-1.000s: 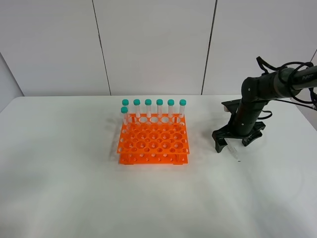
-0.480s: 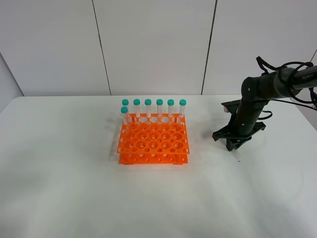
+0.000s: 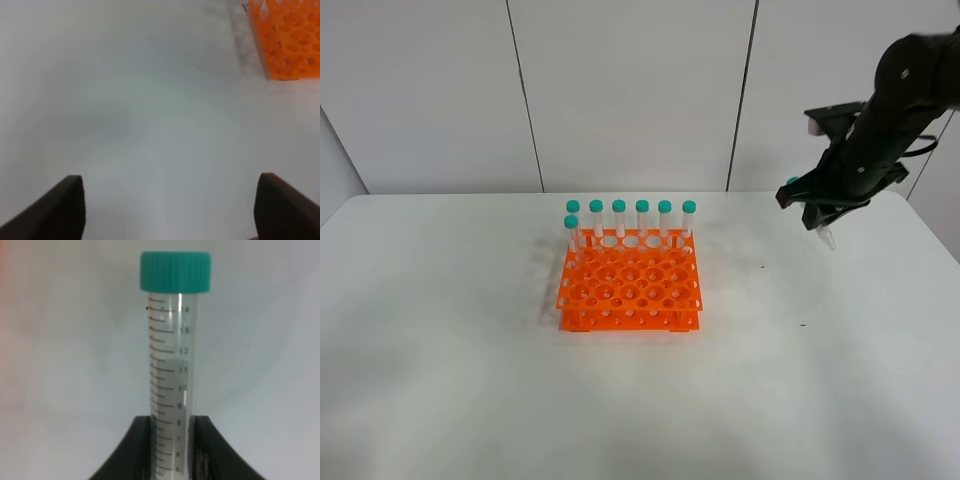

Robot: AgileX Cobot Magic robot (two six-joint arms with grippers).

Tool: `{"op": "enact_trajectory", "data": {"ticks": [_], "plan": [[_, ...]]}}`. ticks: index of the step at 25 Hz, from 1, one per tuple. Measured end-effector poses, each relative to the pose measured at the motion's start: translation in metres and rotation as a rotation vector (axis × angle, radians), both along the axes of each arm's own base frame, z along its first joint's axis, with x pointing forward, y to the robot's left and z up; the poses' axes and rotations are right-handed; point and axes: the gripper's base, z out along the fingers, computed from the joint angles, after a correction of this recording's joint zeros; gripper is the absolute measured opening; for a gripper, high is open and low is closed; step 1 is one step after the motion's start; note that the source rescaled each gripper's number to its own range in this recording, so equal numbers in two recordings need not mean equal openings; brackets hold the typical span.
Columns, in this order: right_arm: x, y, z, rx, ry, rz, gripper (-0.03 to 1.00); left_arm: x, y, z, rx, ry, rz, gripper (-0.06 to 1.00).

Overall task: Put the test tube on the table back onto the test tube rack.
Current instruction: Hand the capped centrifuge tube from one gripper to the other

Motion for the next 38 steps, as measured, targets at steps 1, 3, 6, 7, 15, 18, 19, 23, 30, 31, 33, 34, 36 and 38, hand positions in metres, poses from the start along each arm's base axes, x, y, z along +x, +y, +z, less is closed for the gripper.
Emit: {"op": "enact_trajectory", "data": {"ticks": [1,3,6,7,15,18,19,23,30,31,33,34,36,38], "plan": [[-0.008,-0.001,0.014,0.003,-0.02,0.0,0.02,0.0,0.0,0.0,0.0,0.0,0.0,1.0],[-0.024,-0.003,0.038,0.008,-0.062,0.0,0.02,0.0,0.0,0.0,0.0,0.0,0.0,1.0],[-0.053,-0.007,0.051,0.021,-0.086,-0.008,0.02,0.0,0.0,0.0,0.0,0.0,0.0,1.0],[-0.062,-0.008,0.047,0.02,-0.072,-0.013,0.02,0.0,0.0,0.0,0.0,0.0,0.0,1.0],[-0.11,-0.007,0.004,0.109,-0.014,-0.029,0.02,0.0,0.0,0.0,0.0,0.0,0.0,1.0],[-0.107,0.006,0.008,0.145,-0.071,0.035,0.02,0.0,0.0,0.0,0.0,0.0,0.0,1.0],[-0.106,0.012,0.009,0.148,-0.091,0.073,0.02,0.0,0.0,0.0,0.0,0.0,0.0,1.0],[-0.112,0.048,0.013,0.144,-0.156,0.271,0.02,0.0,0.0,0.0,0.0,0.0,0.0,1.0],[-0.131,0.108,0.015,0.188,-0.31,0.666,0.02,0.0,0.0,0.0,0.0,0.0,0.0,1.0],[-0.132,0.112,0.014,0.208,-0.319,0.689,0.02,0.0,0.0,0.0,0.0,0.0,0.0,1.0],[-0.133,0.118,0.008,0.264,-0.299,0.703,0.02,0.0,0.0,0.0,0.0,0.0,0.0,1.0],[-0.133,0.12,0.003,0.276,-0.283,0.715,0.02,0.0,0.0,0.0,0.0,0.0,0.0,1.0],[-0.132,0.125,-0.007,0.313,-0.233,0.73,0.02,0.0,0.0,0.0,0.0,-0.001,0.0,1.0],[-0.133,0.129,-0.016,0.347,-0.173,0.753,0.02,0.0,0.0,0.0,0.0,-0.003,0.0,1.0]]}}
